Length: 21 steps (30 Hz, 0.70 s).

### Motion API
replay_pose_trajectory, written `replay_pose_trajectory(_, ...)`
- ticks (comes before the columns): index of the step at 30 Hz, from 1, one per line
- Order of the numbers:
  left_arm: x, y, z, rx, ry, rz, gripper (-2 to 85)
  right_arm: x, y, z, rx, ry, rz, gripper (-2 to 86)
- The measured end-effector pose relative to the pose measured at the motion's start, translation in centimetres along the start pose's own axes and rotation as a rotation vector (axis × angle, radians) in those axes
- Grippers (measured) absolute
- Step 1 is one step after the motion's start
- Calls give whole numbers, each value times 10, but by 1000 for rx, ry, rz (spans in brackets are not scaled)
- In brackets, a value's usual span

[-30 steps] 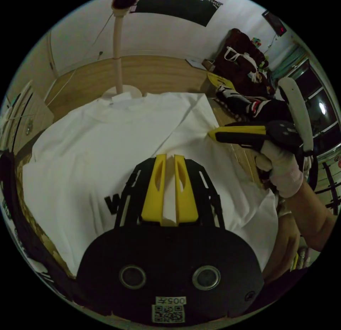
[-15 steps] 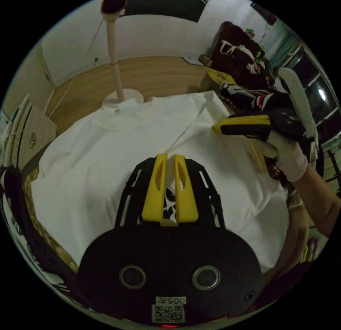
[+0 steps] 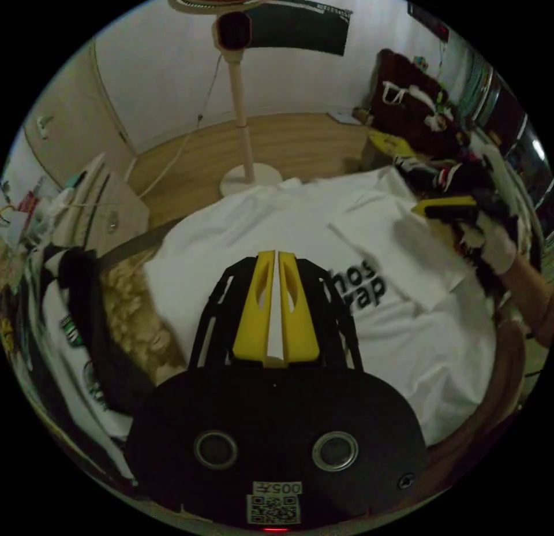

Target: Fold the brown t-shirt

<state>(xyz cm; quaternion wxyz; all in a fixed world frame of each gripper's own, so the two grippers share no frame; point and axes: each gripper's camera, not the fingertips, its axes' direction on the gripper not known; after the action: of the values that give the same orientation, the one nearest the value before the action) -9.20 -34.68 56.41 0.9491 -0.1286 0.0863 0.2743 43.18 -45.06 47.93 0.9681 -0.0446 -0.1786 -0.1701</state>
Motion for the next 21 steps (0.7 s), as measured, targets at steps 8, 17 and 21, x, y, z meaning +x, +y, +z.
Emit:
replay_pose_trajectory(8,-9,32,18,-61,0,-137,-6,-11,-8,31,-55,146,85,-16)
replay_pose_trajectory(17,-2,74,-38,-46,118,-16,7,-38,38,-13,-43,62,34,-12)
replay_pose_trajectory(21,21,142,-82,-106,35,276,36,-74,88,-40,-63,-34,-62,-9)
